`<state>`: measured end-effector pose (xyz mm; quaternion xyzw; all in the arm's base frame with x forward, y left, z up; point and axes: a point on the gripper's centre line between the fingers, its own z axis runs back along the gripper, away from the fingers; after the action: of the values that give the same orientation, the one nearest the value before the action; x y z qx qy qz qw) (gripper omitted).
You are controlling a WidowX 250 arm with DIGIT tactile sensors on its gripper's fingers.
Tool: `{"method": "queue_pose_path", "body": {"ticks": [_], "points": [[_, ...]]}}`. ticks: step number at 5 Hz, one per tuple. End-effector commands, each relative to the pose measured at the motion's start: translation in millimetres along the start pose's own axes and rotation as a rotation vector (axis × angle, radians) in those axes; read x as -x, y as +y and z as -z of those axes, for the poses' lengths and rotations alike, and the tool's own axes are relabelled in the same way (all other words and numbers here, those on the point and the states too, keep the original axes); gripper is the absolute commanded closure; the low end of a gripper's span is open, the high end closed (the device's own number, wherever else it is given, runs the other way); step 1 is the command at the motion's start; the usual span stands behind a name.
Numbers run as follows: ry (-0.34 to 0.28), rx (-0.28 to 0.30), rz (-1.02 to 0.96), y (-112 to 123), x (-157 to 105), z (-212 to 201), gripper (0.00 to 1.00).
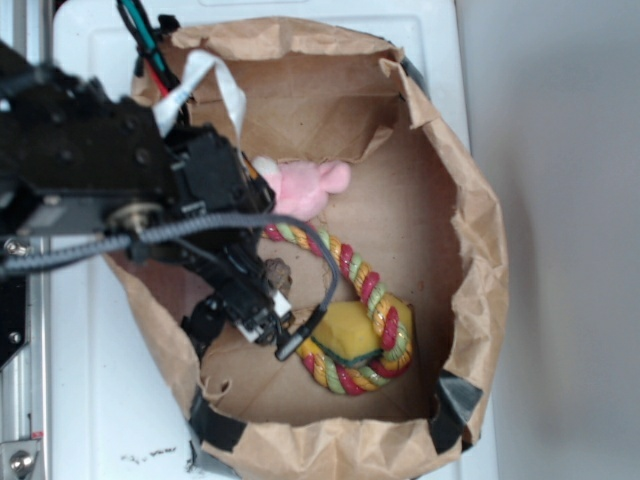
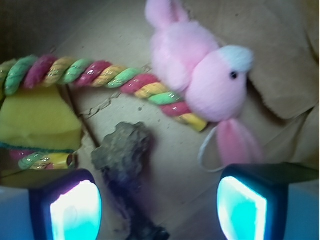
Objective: Grab the rock.
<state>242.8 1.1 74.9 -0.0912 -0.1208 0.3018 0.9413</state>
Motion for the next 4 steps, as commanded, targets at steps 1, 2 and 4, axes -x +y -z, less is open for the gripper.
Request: {"method": "queue_pose_path", "body": {"ticks": [1, 2, 4], "points": [[0.0, 0.001, 0.055, -14, 24, 10, 0.0], [-0.039, 0.016, 0.031, -23, 18, 7, 0.0], [-0.069, -0.037, -0.034, -25, -18, 24, 0.0]]}}
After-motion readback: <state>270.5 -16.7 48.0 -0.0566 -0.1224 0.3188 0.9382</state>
